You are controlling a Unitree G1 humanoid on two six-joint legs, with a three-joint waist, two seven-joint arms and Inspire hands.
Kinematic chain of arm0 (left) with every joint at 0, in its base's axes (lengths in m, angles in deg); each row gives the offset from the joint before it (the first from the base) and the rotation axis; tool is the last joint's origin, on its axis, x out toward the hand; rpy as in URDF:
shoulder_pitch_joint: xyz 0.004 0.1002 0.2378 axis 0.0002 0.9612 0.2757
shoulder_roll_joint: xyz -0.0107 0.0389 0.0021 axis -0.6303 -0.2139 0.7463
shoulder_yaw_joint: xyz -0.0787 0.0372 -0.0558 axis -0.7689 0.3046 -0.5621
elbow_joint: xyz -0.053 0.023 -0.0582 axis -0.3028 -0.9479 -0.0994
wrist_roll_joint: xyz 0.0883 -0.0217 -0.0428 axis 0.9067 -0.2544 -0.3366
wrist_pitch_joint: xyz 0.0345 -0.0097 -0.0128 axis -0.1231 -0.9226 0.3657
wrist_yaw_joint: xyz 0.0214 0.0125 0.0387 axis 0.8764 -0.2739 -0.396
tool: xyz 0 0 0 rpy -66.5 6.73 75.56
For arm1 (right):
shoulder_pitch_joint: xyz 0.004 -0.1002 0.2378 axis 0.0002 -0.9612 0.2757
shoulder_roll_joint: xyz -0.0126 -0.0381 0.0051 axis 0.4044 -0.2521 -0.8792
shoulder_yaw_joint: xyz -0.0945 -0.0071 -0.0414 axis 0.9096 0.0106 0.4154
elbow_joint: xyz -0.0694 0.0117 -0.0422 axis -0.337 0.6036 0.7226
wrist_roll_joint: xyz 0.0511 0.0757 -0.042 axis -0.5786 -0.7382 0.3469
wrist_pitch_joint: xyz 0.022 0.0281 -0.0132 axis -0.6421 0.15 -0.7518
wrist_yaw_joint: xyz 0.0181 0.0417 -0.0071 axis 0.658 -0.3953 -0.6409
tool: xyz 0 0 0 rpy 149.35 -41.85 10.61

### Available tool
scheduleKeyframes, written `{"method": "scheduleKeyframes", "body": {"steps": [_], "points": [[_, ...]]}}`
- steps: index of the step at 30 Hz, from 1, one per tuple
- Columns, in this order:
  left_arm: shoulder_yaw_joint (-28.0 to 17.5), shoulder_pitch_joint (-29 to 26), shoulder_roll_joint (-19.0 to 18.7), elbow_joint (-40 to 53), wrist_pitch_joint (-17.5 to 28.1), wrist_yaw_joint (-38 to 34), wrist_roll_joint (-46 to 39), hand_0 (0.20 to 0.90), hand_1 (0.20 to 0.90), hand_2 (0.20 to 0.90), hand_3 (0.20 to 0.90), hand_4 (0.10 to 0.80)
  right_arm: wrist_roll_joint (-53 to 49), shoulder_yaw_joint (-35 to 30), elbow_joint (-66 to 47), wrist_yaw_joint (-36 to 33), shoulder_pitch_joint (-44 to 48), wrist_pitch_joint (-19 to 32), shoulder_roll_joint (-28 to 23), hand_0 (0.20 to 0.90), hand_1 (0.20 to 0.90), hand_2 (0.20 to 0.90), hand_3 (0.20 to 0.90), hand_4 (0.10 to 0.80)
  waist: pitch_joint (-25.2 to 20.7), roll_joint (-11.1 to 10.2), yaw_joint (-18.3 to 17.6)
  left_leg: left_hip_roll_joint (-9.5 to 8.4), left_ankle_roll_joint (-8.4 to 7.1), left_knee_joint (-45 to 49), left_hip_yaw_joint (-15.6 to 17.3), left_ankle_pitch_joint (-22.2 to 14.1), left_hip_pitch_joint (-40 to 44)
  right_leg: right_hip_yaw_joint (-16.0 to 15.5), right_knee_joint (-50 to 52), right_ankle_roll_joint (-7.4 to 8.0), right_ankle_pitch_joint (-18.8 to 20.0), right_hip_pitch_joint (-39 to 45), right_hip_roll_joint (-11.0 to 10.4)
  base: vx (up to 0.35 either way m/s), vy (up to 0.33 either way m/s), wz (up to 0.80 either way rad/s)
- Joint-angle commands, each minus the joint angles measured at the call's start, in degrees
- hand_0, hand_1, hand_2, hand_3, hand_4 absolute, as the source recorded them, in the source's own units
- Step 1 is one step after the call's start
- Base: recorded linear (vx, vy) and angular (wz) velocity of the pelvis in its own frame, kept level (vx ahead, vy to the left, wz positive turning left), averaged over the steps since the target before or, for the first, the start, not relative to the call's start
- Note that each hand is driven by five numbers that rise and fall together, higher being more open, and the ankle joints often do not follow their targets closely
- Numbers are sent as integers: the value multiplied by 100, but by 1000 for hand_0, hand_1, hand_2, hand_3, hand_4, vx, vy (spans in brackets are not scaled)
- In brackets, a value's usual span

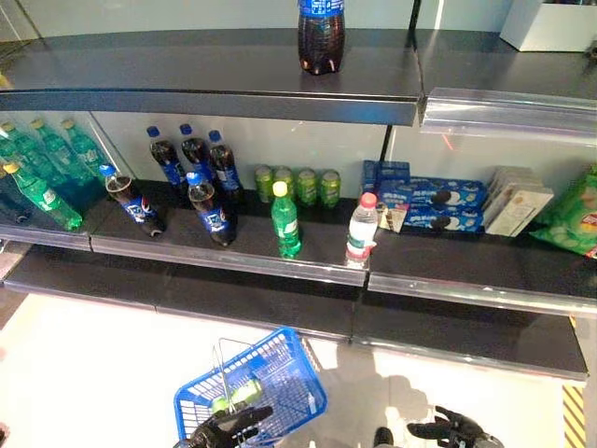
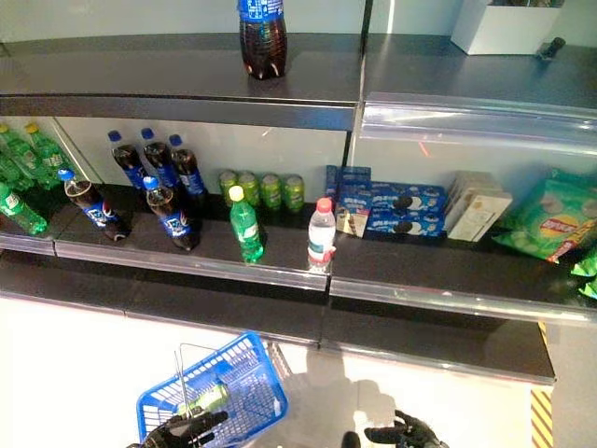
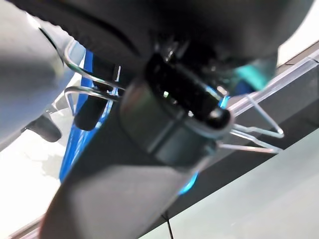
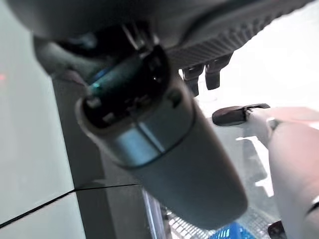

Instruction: Pick up the drink and place into the basket.

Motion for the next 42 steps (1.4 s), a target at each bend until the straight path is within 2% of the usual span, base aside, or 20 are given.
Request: {"method": "scheduleKeyframes", "body": {"steps": [1, 10, 19, 22, 26, 28, 31, 35, 36, 39, 42], "points": [[-148, -242, -359, 189, 393, 450, 119, 300, 300, 300, 200, 100, 16, -86, 295, 43, 20, 195, -83, 900, 900, 900, 900, 800, -167, -108, 98, -83, 212, 241, 16, -355, -73, 3, 487, 164, -315, -98, -323, 35, 12, 3], [-161, -161, -343, 161, 412, 448, 162, 300, 300, 300, 200, 100, 73, -92, 362, 36, -43, 216, -29, 900, 900, 900, 900, 800, -233, -86, 83, -86, 214, 168, 52, -409, 76, 21, 477, 173, -379, 16, -351, 22, 10, 0], [-171, -174, -388, 119, 435, 441, 165, 300, 300, 300, 200, 100, 191, -43, 406, 95, -19, 142, -71, 900, 900, 900, 900, 800, -166, -86, 38, -13, 179, 68, 100, -359, 73, 98, 406, 199, -337, -54, -319, 20, -5, 0], [50, -375, -331, 290, 478, 325, -215, 300, 300, 300, 200, 100, 118, 141, 288, 82, 185, 93, -120, 900, 900, 900, 900, 800, 153, -33, 6, 59, 165, 59, 119, -201, -301, 221, 426, 187, -204, -504, -331, -144, 13, -11], [165, -545, -282, 352, 554, 258, -359, 300, 300, 300, 200, 100, 135, 228, 284, 48, 363, 127, -139, 900, 900, 900, 900, 800, 406, -10, 16, 73, 156, 26, 99, -75, -576, 256, 374, 169, -69, -772, -333, -183, -4, -9], [244, -766, -234, 401, 628, 123, -429, 300, 300, 300, 200, 100, 39, 276, 267, -55, 594, 116, -174, 900, 900, 900, 900, 800, 729, -17, 53, 59, 153, -17, 73, 40, -933, 225, 270, 178, 133, -1108, -339, -259, -32, 1], [256, -884, -261, 483, 646, 55, -531, 300, 300, 300, 200, 100, 7, 283, 186, -97, 739, 131, -230, 900, 900, 900, 900, 800, 966, -40, 74, 40, 166, 80, 12, 83, -1201, 265, 384, 155, 160, -1414, -339, -155, -7, -10], [326, -1104, -374, 551, 679, 88, -788, 300, 300, 300, 200, 100, -221, 325, 77, -113, 915, 371, -342, 900, 900, 900, 900, 800, 1317, -99, 69, 80, 130, 1004, -219, -12, -1944, 345, 1076, 42, 21, -2041, -381, -209, -27, -6], [432, -1280, -488, 642, 698, 116, -1008, 300, 300, 300, 200, 100, -600, 383, -39, -72, 1065, 576, -445, 900, 900, 900, 900, 800, 1541, -139, 31, 125, 113, 1915, -464, -201, -2542, 481, 1886, -69, -219, -2567, -402, -289, -51, -6], [486, -1346, -608, 772, 744, 142, -1186, 300, 300, 300, 200, 100, -949, 377, -211, 121, 1146, 940, -562, 900, 900, 900, 900, 800, 1635, -185, 67, 117, 128, 2695, -696, -532, -3045, 568, 2717, -125, -562, -3064, -442, -172, -56, -3], [570, -1349, -675, 1049, 735, 48, -1292, 300, 300, 300, 200, 100, -1483, 446, -693, 241, 1247, 1445, -619, 900, 900, 900, 900, 800, 1647, -231, 143, 118, 194, 3159, -770, -797, -3396, 627, 3328, -140, -821, -3483, -427, -95, -82, 9]]}}
